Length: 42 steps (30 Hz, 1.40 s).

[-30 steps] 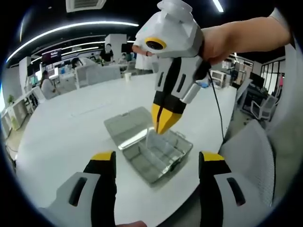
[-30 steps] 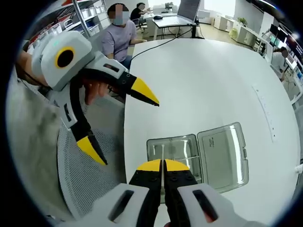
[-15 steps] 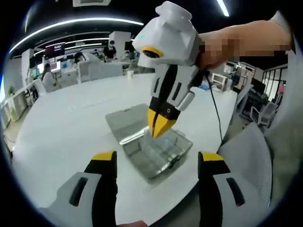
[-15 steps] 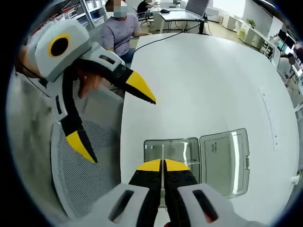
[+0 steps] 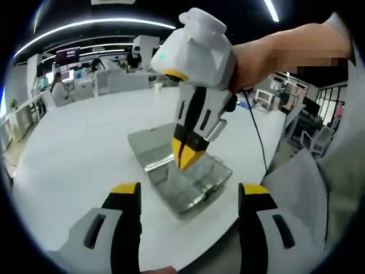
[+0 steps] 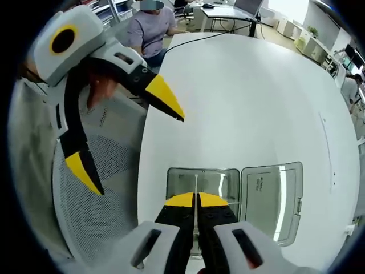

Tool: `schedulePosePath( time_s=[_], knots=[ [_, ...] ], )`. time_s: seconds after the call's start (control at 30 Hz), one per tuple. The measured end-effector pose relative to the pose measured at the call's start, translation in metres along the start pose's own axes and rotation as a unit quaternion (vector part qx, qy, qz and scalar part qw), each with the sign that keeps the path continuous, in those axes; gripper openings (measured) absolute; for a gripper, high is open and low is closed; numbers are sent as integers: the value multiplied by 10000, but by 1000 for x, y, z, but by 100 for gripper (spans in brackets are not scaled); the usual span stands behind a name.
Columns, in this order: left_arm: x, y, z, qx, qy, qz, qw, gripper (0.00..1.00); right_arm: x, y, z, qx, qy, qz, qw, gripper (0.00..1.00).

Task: Insert the divider into the dual guide fixture by aligning both edges with the guide slots and pushing it downward to the bottom, including one-sided entry, uneven engagement, binding, and posture correction.

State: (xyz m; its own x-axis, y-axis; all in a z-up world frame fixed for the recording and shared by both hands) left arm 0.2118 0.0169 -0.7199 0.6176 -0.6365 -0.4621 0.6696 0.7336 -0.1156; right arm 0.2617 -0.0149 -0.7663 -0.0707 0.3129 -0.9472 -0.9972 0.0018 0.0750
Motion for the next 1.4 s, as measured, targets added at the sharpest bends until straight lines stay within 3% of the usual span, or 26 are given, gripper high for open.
schedulePosePath(
  time_s=[0.97,1.4],
  knots=[
    [1,3,-11,-185,75,20,9998,69,19,-3,0,-391,282,63,9988,0],
    [0,6,-11,-210,75,46,9997,69,23,-5,-1,-321,317,75,9990,0]
  ],
)
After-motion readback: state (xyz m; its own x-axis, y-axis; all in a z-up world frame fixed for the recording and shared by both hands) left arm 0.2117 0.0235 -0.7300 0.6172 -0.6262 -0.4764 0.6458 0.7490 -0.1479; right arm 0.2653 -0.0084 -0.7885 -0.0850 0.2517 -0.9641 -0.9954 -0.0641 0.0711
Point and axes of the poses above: the point that each gripper's makers call its tool centre point, and the gripper's own axes: x roughly forward along the fingers, y roughly to its left, z roughly out of its top, the point moved 1 cm from there along -x, roughly backward along the fingers, and after that the axes turned 2 degrees about x, right-handed, at the moved point
